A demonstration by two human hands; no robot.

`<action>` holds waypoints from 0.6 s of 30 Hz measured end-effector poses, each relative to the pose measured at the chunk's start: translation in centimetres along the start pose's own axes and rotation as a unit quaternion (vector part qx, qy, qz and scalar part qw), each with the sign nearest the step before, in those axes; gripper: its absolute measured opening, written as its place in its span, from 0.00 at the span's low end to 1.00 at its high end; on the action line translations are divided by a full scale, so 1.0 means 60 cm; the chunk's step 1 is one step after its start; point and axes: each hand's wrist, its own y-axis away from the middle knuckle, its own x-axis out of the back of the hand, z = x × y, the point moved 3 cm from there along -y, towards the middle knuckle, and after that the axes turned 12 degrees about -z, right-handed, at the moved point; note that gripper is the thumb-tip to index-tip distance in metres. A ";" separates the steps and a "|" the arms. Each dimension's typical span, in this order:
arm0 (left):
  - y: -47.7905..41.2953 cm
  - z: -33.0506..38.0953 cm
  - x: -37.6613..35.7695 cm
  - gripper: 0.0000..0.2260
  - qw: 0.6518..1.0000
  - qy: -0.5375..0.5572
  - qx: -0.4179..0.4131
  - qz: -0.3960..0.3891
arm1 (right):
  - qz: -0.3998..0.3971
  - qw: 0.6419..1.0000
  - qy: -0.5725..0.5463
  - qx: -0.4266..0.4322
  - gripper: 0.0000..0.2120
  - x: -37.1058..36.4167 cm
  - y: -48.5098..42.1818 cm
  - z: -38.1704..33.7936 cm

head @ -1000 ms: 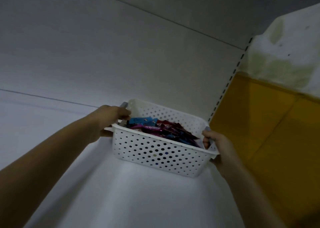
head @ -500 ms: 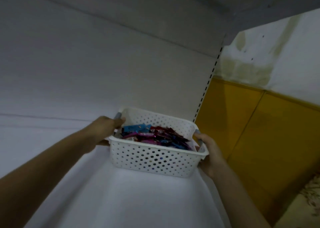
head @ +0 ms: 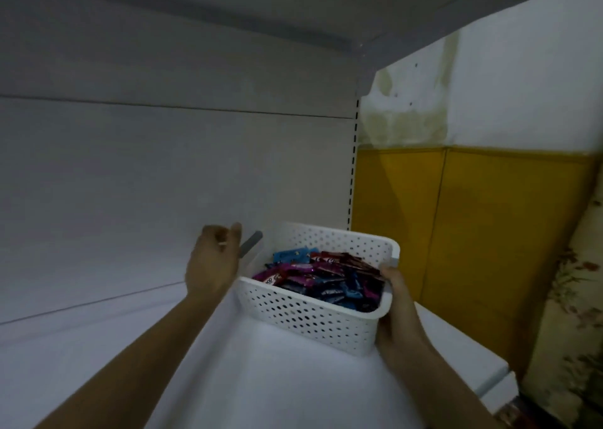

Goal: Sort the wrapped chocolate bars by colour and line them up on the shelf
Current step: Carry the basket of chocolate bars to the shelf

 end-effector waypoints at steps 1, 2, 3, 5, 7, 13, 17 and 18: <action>0.004 0.003 -0.013 0.27 0.999 -0.011 -0.035 -0.031 | 0.027 0.999 0.023 0.029 0.22 -0.004 -0.002 -0.001; 0.013 0.001 -0.030 0.28 0.993 -0.032 -0.072 -0.084 | 0.055 0.996 0.042 0.055 0.24 -0.007 -0.003 -0.003; 0.028 -0.002 -0.049 0.29 0.982 -0.073 -0.112 -0.135 | 0.077 0.992 0.058 0.077 0.25 -0.010 -0.005 -0.004; 0.066 -0.021 -0.080 0.35 0.957 -0.158 -0.174 -0.171 | 0.099 0.986 0.076 0.109 0.27 -0.008 -0.008 0.001; 0.085 -0.041 -0.089 0.38 0.959 -0.159 -0.180 -0.148 | 0.099 0.983 0.086 0.126 0.33 -0.004 -0.007 0.009; 0.084 -0.072 -0.085 0.48 0.960 -0.033 -0.166 -0.224 | 0.000 0.958 0.247 0.148 0.43 -0.036 0.025 0.011; 0.095 -0.065 -0.096 0.61 0.941 -0.096 -0.200 -0.255 | -0.056 0.940 0.292 0.170 0.51 -0.067 0.033 0.017; 0.098 -0.067 -0.100 0.62 0.935 -0.135 -0.211 -0.253 | -0.063 0.928 0.322 0.178 0.51 -0.075 0.034 0.021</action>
